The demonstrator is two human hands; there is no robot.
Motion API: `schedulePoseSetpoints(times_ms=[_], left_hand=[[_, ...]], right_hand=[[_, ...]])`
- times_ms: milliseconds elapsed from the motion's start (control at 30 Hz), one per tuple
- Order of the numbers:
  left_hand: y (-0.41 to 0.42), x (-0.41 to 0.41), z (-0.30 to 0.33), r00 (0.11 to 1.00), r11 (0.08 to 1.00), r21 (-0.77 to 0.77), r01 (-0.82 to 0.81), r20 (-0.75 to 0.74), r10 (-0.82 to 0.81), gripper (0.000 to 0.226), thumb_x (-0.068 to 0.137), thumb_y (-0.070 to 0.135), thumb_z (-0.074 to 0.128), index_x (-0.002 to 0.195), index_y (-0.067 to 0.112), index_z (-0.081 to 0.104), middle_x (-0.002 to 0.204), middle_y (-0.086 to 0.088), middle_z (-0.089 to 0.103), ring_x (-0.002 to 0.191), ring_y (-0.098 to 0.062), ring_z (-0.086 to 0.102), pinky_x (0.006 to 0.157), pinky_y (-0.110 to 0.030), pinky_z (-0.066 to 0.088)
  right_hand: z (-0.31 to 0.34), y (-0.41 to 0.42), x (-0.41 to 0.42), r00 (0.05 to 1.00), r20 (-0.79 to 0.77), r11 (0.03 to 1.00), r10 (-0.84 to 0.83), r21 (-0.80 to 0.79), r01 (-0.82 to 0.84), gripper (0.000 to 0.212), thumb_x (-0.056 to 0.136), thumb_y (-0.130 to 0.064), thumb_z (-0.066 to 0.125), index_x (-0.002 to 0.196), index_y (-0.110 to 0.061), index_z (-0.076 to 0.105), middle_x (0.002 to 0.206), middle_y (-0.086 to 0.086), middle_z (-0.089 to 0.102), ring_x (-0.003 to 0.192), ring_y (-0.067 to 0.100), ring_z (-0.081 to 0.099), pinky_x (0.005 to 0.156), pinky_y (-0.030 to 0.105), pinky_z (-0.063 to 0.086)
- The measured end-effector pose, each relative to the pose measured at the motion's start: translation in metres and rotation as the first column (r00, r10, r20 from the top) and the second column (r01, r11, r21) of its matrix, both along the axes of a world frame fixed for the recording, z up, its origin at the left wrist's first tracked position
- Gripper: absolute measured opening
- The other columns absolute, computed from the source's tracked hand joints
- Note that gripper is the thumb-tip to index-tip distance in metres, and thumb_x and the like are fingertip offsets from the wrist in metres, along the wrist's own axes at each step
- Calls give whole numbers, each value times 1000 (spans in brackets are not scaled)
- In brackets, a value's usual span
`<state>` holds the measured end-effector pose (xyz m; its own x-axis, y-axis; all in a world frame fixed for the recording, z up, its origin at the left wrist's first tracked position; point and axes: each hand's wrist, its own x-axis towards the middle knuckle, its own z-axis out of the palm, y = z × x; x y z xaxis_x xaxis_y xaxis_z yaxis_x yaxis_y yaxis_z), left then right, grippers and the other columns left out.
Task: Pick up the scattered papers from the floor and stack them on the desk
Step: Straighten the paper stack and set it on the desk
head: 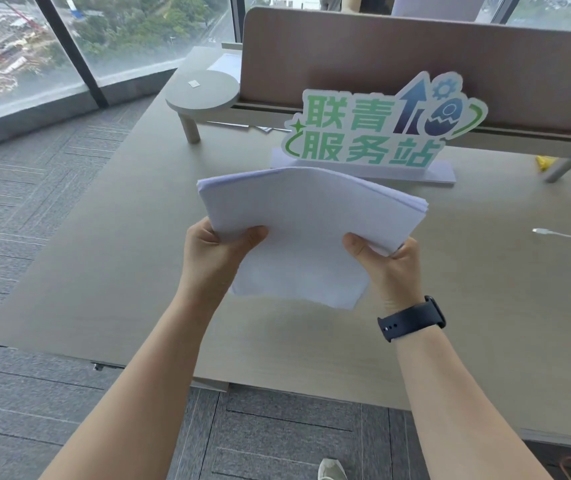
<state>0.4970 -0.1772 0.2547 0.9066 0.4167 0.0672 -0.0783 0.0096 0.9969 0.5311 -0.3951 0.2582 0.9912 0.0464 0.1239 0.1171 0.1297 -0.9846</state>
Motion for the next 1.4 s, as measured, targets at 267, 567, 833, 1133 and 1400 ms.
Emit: schedulePoseSetpoints(times_ms=[267, 567, 833, 1133, 1400], left_hand=[[-7, -10, -50, 979, 996, -76, 42, -198, -56, 26, 63, 1, 82, 86, 8, 71, 72, 11, 74, 69, -3, 67, 63, -18, 51], [-9, -10, -61, 977, 983, -174, 50, -194, -84, 32, 61, 6, 82, 91, 12, 71, 82, 5, 77, 78, -12, 72, 67, -23, 55], [-12, -20, -95, 950, 988, -156, 22, -304, -69, 22, 70, -6, 79, 85, 8, 71, 78, 4, 75, 73, -7, 70, 69, -21, 55], [-19, -19, -104, 938, 992, -122, -1, -345, -42, 16, 76, -7, 73, 82, 7, 72, 70, 11, 74, 67, -2, 67, 63, -15, 52], [-32, 5, -100, 919, 997, -19, 77, -386, -78, 17, 75, 2, 78, 76, 16, 68, 65, 14, 70, 60, -2, 62, 60, -20, 50]], right_hand=[[-44, 0, -9, 981, -194, 998, -4, -69, -10, 29, 81, 8, 68, 81, -20, 72, 77, -10, 75, 77, 10, 71, 70, 31, 56], [-52, -1, -9, 974, -226, 999, 10, -35, -19, 21, 80, 4, 69, 78, -17, 73, 78, -4, 74, 80, 16, 69, 75, 34, 55], [-80, 0, -22, 945, -328, 994, -23, -107, -12, 27, 84, 9, 63, 75, -16, 69, 65, -14, 72, 68, 0, 67, 65, 14, 53], [-92, 1, -27, 935, -348, 981, -76, -194, 7, 18, 90, -6, 64, 83, -22, 69, 74, -15, 70, 66, -3, 66, 61, 12, 50], [-86, -10, -9, 909, -336, 938, -246, -318, 137, 11, 87, -8, 62, 84, -18, 64, 83, 0, 70, 70, 17, 62, 66, 29, 50]])
